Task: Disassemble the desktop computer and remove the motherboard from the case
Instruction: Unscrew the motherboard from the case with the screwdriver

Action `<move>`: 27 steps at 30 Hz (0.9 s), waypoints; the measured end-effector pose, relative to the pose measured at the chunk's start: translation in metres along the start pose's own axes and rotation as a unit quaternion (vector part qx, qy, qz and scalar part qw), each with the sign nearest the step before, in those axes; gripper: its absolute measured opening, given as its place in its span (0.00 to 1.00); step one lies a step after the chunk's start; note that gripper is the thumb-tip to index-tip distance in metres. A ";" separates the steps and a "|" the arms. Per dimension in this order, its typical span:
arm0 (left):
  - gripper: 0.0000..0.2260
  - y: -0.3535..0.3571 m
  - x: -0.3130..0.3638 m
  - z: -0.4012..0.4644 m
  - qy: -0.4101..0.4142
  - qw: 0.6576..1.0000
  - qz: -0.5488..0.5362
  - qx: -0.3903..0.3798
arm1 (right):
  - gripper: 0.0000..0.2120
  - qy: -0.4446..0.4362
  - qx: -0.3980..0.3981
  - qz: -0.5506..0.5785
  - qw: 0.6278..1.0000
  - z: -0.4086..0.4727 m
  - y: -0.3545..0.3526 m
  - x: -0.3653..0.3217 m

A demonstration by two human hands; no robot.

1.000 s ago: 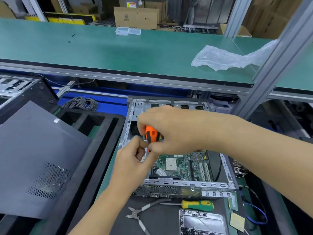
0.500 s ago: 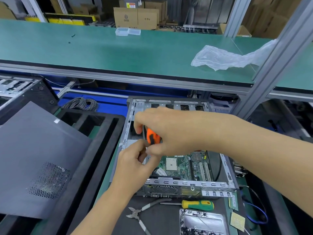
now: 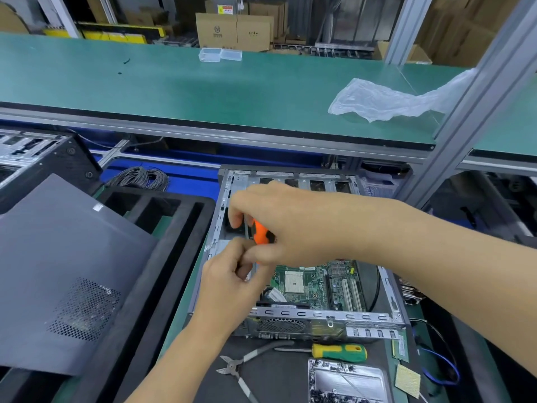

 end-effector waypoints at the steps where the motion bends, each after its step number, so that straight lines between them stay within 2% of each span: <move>1: 0.10 0.001 -0.002 0.001 -0.005 1.000 0.004 0.005 | 0.16 0.017 0.011 -0.011 1.000 0.000 0.001 -0.001; 3: 0.14 0.003 -0.005 0.003 -0.028 0.999 0.006 0.022 | 0.23 0.061 0.045 -0.074 0.994 0.003 0.002 -0.001; 6: 0.20 0.003 -0.005 0.003 -0.048 0.998 -0.021 0.029 | 0.18 0.055 0.076 -0.122 0.988 0.008 0.004 -0.002; 9: 0.10 0.000 -0.001 0.000 -0.021 0.998 -0.062 -0.015 | 0.09 0.013 0.056 -0.074 0.996 0.006 0.000 -0.001; 11: 0.02 -0.001 0.000 -0.002 0.012 0.999 -0.035 -0.031 | 0.10 0.005 0.026 -0.033 0.999 0.004 -0.002 0.001; 12: 0.02 -0.001 0.000 -0.002 0.012 0.999 -0.027 -0.026 | 0.11 0.003 0.011 -0.020 1.000 0.003 -0.002 0.002; 14: 0.06 -0.001 -0.002 -0.001 -0.008 1.000 -0.024 0.001 | 0.12 -0.001 0.003 -0.009 1.000 0.001 -0.002 0.002; 15: 0.11 0.000 -0.003 -0.001 -0.012 1.000 -0.019 0.011 | 0.13 0.003 0.011 -0.011 1.000 0.001 -0.001 0.002; 16: 0.15 0.000 -0.005 -0.001 -0.017 1.000 -0.014 0.013 | 0.16 0.019 0.017 -0.024 0.999 0.001 0.000 0.001; 18: 0.16 0.001 -0.006 0.001 -0.030 0.999 -0.009 0.018 | 0.25 0.060 0.037 -0.090 0.993 0.003 0.002 0.000; 20: 0.18 0.001 -0.007 0.002 -0.045 0.998 -0.025 0.019 | 0.23 0.073 0.059 -0.154 0.984 0.005 0.003 -0.001; 24: 0.09 0.000 -0.002 0.001 -0.026 0.998 -0.055 -0.008 | 0.11 0.028 0.050 -0.108 0.992 0.006 0.002 0.000; 26: 0.03 0.000 0.000 -0.001 -0.004 0.999 -0.048 -0.015 | 0.12 0.013 0.025 -0.050 0.998 0.003 -0.001 0.001; 27: 0.04 -0.001 0.000 -0.001 -0.005 0.999 -0.045 -0.007 | 0.13 0.007 0.014 -0.031 0.999 0.002 -0.002 0.002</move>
Point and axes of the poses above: each hand's wrist, its own z-axis towards the middle knuckle, its own y-axis out of the palm, x = y × z, the point moved 1 cm from there along z, towards the middle knuckle, and after that the axes turned 7 degrees about -z, right-handed, at the moved point
